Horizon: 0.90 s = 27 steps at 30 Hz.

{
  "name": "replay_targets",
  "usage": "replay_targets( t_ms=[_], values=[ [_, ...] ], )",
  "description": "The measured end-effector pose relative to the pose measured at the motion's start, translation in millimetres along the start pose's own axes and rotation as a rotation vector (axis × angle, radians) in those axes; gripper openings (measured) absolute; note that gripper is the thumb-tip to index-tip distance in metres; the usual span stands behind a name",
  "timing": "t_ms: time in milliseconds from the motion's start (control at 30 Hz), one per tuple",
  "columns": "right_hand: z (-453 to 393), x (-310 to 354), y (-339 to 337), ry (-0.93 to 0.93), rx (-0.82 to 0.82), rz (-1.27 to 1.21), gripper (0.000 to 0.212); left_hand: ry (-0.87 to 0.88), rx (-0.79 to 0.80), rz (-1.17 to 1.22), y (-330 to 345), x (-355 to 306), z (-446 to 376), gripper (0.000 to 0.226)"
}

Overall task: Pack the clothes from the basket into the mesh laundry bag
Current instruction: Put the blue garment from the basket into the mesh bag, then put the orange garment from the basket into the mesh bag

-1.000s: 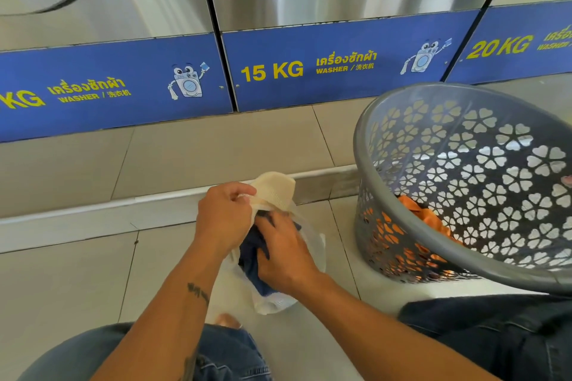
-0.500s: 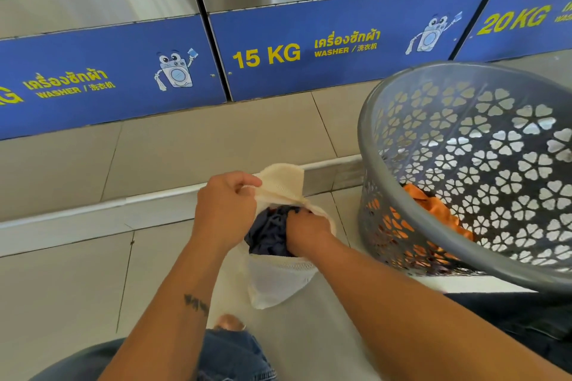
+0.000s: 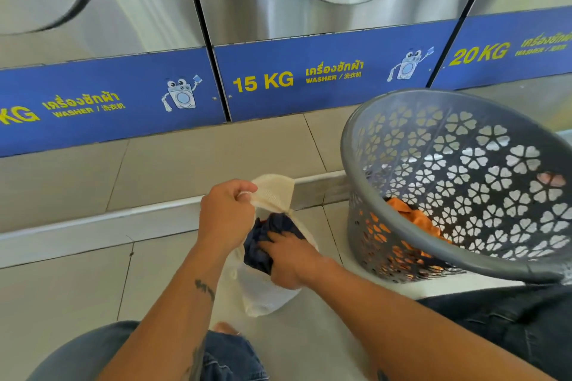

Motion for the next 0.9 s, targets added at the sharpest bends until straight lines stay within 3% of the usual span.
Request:
replay_targets(
  t_ms=[67,200,300,400,467,633,767,900],
  values=[
    [21,-4,-29,-0.023,-0.044,-0.131,0.038,0.003,0.032,-0.006,7,-3,1,0.028],
    [82,-40,-110,0.017,-0.189,-0.279,0.035,0.001,0.049,-0.012,19,-12,6,0.028],
    [131,-87,-168,0.092,-0.389,-0.311,0.024,0.003,0.044,0.011,28,-21,8,0.027],
    [156,-139,-188,0.202,-0.498,-0.213,0.027,0.022,0.03,0.04,36,-30,9,0.03],
    [152,-172,-178,0.282,-0.406,-0.136,0.039,0.03,0.014,0.07,40,-38,9,0.031],
    [119,-229,-105,0.455,0.055,0.013,0.088,0.097,-0.059,0.168,49,-68,8,0.03],
    [91,-253,-73,0.496,0.218,0.135,0.102,0.107,-0.119,0.193,55,-77,-4,0.028],
    [64,-269,-49,0.487,0.354,0.205,0.106,-0.009,0.019,0.087,82,-49,-17,0.028]
  ],
)
Point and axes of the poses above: each hand's wrist, its own z-axis away from the middle knuckle, its own y-axis out of the palm, x = y × z, the point moved 5 cm from there along -z, towards the middle knuckle, and after that the axes turned 9 degrees about z, right-handed, at the moved point
